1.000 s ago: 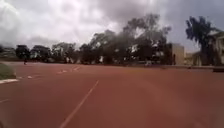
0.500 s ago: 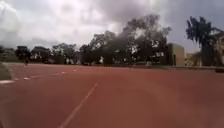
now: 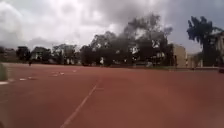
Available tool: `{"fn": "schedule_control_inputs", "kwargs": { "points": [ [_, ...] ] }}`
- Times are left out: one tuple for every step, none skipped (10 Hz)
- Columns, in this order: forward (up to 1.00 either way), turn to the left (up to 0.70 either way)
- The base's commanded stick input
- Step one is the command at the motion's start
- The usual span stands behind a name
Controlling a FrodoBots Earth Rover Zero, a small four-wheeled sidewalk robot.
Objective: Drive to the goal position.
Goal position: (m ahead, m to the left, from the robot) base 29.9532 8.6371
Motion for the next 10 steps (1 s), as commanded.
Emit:
{"fn": "schedule_control_inputs", "kwargs": {
  "points": [
    [0.6,0.0],
    [0.6,0.0],
    [0.6,0.0],
    [0.6,0.0],
    [0.6,0.0],
    [0.6,0.0],
    [0.6,0.0],
    [0.6,0.0],
    [0.6,0.0],
    [0.6,0.0]
  ]
}}
